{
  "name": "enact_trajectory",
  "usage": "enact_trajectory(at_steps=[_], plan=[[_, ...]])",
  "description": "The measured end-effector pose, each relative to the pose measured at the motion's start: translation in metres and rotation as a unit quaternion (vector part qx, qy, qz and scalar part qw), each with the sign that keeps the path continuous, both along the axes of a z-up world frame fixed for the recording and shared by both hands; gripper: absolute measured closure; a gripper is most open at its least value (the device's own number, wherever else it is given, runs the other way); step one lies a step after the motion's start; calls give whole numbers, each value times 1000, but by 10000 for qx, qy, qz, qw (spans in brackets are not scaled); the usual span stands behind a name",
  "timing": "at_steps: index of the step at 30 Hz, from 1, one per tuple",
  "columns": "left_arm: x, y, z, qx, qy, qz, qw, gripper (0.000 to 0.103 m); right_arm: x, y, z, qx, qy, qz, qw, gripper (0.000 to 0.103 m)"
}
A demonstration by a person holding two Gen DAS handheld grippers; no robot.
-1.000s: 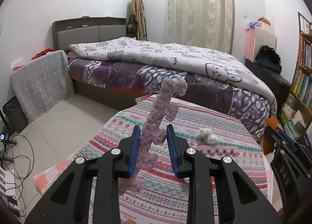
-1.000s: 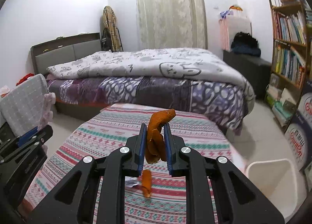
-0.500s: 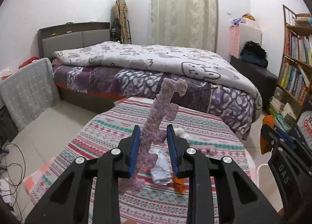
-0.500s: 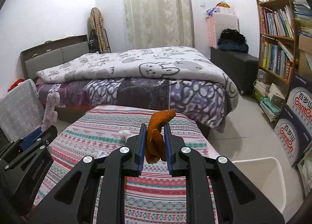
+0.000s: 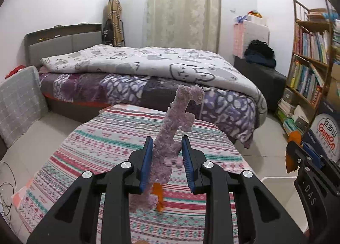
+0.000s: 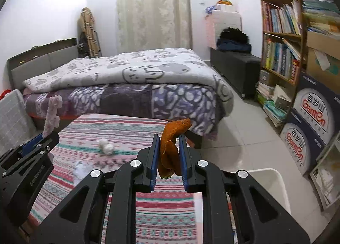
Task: Collect trash
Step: 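Carry the strip and peel to the bin and open both tools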
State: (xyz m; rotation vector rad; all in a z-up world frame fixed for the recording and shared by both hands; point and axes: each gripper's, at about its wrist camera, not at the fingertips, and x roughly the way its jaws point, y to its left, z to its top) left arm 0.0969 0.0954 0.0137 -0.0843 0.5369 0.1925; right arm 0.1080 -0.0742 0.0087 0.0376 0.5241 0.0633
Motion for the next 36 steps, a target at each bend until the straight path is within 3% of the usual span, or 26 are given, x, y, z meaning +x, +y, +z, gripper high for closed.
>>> enact_trajectory(at_steps=[19, 21, 23, 36], plan=[[20, -89, -26, 97, 286, -930, 9952, 75, 12, -104, -15, 158, 508, -1256, 9906, 83], [21, -101, -30, 97, 342, -1086, 9935, 75, 11, -114, -16, 183, 531, -1420, 9883, 75], [22, -112, -34, 67, 409, -1232, 9915, 75, 9, -126, -15, 206, 511, -1616, 9853, 59], [23, -177, -59, 45, 793, -2092, 9746, 75, -6, -183, -8, 378, 306, -2409, 9693, 25]])
